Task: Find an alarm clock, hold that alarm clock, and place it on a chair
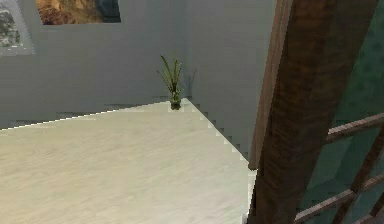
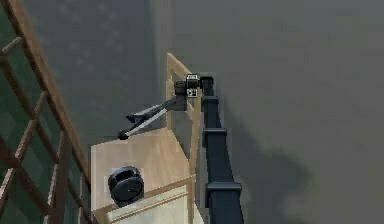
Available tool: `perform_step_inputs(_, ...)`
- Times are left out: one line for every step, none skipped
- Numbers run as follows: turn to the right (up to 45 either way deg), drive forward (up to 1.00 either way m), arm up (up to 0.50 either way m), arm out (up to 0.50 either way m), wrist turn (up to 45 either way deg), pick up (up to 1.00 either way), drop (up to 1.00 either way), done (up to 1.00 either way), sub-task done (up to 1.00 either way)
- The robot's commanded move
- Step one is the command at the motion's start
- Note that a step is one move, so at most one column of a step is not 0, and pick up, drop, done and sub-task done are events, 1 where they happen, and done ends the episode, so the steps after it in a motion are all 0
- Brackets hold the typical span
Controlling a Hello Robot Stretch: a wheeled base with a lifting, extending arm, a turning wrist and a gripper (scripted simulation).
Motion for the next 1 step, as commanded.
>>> perform_step_inputs(0.0, 0.0, 0.0, -0.08, 0.0, 0.0, 0.0, 0.0, 0.0)
